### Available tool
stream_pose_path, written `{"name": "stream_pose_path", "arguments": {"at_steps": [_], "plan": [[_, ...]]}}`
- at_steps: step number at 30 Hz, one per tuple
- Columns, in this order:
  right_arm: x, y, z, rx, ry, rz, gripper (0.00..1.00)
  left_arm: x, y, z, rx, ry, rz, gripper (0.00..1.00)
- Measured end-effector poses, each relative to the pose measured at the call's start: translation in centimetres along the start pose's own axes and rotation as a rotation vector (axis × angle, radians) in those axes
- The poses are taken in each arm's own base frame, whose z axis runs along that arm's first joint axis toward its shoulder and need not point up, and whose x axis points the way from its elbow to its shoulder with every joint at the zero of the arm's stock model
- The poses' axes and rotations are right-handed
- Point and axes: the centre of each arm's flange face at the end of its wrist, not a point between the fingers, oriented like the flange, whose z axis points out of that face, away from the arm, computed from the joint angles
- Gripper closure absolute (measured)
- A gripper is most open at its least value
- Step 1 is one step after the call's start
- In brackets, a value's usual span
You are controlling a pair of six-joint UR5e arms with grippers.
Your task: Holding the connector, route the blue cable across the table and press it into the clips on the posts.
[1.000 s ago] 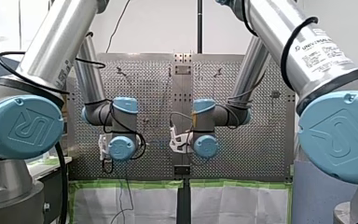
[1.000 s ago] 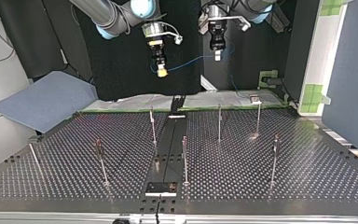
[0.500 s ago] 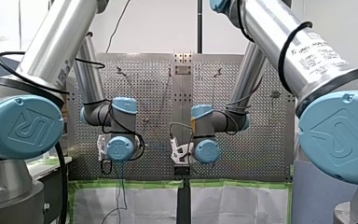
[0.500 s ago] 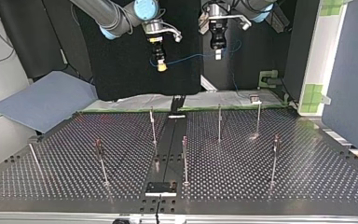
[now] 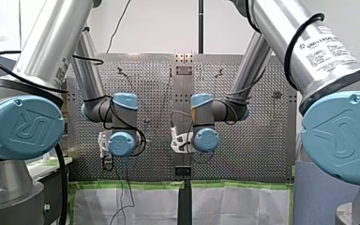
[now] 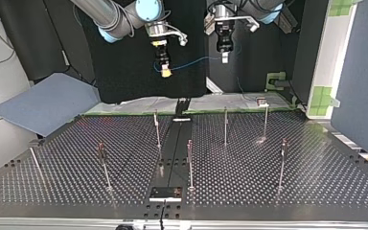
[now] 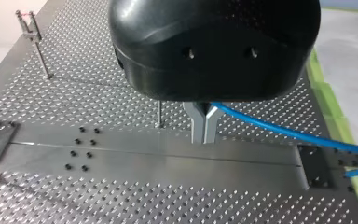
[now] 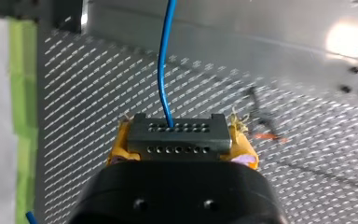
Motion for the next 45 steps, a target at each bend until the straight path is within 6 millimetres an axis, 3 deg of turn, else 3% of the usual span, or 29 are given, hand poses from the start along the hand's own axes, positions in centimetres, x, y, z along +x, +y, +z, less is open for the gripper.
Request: {"name": "stream_pose_path", "arguments": {"at_steps": [13, 26, 32, 45], "plan": [[10.9, -0.9, 1.4, 0.057, 0.125, 0.039, 1.00, -6.4, 0.4, 4.3, -0.165, -0.093, -0.058, 1.00], [22.0, -1.3, 0.5, 0.089, 0.241, 0.084, 1.00, -11.8, 4.6, 6.6, -0.317, -0.129, -0.090, 1.00], [24.6, -2.1, 0.6, 0.111, 0.244, 0.094, 1.00, -13.8, 5.2, 6.3, -0.303, -0.134, -0.107, 1.00], [26.9, -4.3, 1.1, 0.155, 0.200, 0.101, 1.00, -19.3, 4.8, 5.8, -0.222, -0.175, -0.170, 1.00]]}}
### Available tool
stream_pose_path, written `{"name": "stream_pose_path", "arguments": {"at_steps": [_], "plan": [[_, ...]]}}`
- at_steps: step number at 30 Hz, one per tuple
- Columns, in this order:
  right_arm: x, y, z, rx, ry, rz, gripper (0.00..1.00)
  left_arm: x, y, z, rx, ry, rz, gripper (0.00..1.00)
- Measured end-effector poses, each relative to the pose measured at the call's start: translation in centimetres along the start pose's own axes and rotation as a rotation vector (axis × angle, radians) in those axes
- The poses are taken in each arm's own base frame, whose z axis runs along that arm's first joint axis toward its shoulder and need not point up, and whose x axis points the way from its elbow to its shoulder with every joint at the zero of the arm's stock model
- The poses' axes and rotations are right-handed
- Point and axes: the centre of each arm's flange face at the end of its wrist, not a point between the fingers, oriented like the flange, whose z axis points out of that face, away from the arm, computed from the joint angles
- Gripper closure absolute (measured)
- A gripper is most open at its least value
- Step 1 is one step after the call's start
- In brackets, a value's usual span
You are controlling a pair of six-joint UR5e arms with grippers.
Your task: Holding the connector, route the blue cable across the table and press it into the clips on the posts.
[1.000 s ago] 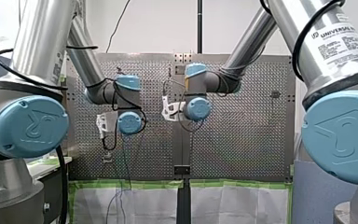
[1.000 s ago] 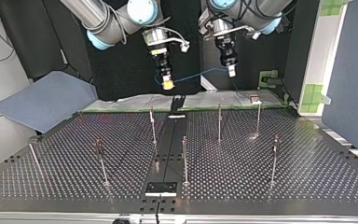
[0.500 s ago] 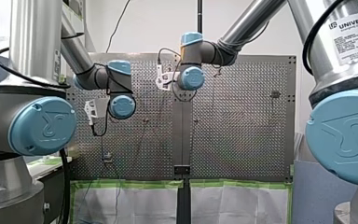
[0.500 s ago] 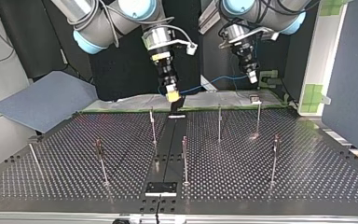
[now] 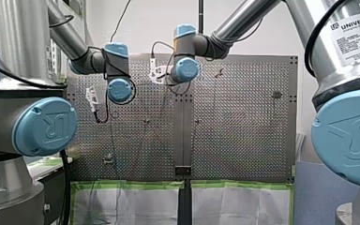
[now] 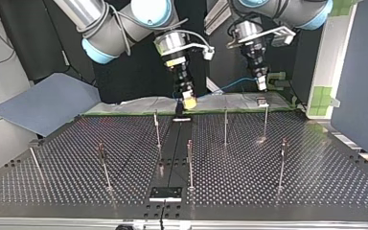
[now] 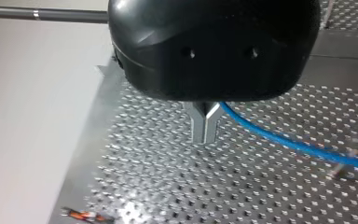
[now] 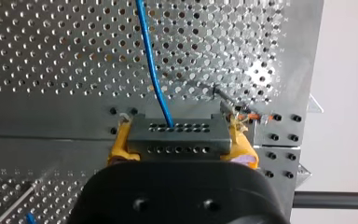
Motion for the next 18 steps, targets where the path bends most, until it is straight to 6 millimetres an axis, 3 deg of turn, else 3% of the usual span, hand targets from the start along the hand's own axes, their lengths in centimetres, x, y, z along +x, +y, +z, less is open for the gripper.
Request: {"name": "stream_pose_path", "arguments": {"at_steps": [9, 18], "plan": [[1.2, -1.5, 1.0, 0.026, -0.032, 0.013, 1.00, -3.2, -0.4, 1.4, -0.020, -0.021, 0.002, 1.00], [2.1, -2.4, 2.4, 0.048, -0.069, 0.020, 1.00, -3.9, -0.8, 3.6, -0.045, -0.023, 0.026, 1.00]]}}
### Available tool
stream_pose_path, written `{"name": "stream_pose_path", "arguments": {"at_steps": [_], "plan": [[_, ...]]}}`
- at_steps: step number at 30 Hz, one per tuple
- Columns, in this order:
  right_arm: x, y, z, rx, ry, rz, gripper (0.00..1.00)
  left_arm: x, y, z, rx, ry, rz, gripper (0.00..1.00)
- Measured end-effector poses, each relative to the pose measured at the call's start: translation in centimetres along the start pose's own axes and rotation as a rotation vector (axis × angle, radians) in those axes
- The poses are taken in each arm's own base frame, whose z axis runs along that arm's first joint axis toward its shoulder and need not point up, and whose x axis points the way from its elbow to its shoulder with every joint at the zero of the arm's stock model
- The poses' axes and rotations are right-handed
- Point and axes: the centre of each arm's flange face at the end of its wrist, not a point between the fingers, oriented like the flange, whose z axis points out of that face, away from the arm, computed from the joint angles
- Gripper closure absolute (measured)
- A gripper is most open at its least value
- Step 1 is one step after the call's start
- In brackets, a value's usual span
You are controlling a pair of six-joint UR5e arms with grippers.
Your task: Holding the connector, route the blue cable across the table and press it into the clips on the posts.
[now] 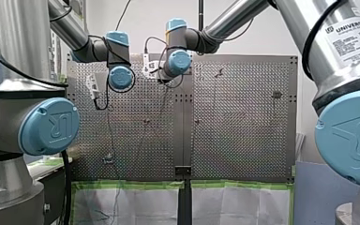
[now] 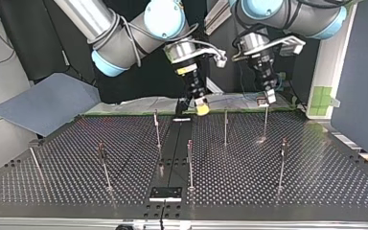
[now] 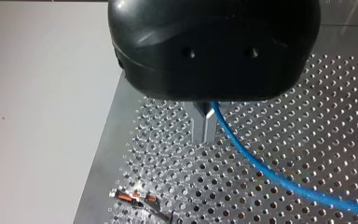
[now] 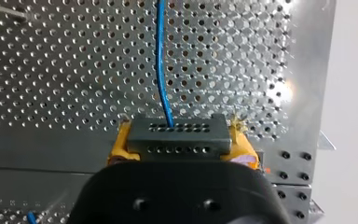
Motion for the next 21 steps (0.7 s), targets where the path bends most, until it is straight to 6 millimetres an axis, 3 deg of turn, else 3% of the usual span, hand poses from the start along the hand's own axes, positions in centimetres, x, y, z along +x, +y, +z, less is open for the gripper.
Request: {"name": "stream_pose_path", "arguments": {"at_steps": [9, 15, 21], "plan": [[2.5, 0.1, 1.2, 0.003, -0.010, -0.001, 1.00, -1.2, 1.3, 1.6, -0.028, -0.015, 0.027, 1.00], [5.2, -0.2, 1.9, 0.018, 0.037, 0.013, 1.00, -1.6, 2.5, 3.4, -0.027, -0.022, 0.036, 1.00], [8.0, -0.9, 2.4, 0.029, 0.088, 0.033, 1.00, -1.9, 2.3, 5.0, -0.010, -0.024, 0.035, 1.00]]}}
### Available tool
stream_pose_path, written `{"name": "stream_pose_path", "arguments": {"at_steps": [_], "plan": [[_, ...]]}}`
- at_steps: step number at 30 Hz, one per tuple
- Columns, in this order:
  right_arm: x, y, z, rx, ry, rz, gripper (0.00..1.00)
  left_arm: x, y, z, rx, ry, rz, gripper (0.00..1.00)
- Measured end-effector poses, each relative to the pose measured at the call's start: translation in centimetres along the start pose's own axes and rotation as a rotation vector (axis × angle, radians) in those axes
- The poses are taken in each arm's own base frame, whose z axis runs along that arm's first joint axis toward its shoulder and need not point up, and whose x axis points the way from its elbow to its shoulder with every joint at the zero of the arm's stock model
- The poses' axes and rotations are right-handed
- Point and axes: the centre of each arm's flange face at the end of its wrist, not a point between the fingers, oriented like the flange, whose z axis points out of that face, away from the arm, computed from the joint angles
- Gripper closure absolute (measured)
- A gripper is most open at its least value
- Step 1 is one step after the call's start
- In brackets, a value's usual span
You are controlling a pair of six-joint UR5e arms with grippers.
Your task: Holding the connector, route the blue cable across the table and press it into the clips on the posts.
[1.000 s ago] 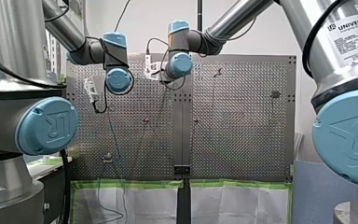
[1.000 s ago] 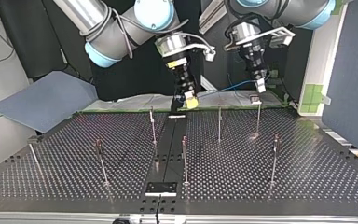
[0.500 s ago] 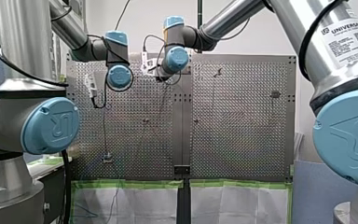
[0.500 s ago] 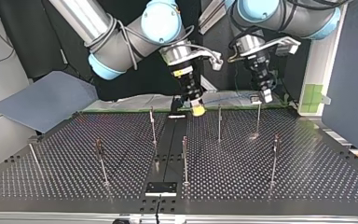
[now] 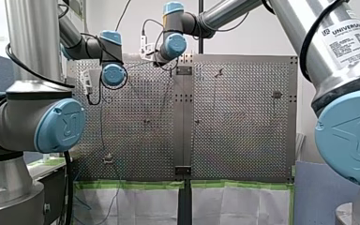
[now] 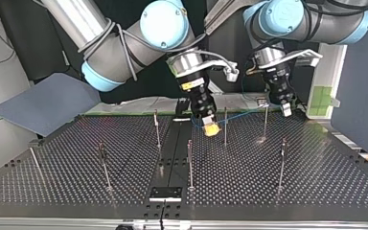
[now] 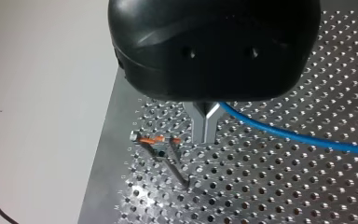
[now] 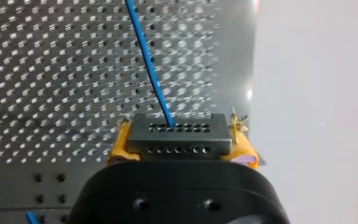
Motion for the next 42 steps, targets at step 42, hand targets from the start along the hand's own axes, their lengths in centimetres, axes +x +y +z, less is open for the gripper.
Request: {"name": "stream_pose_path", "arguments": {"at_steps": [42], "plan": [[-5.0, -2.0, 7.9, 0.022, 0.008, 0.034, 1.00, -0.8, 1.9, 9.5, -0.035, -0.060, -0.025, 1.00]]}}
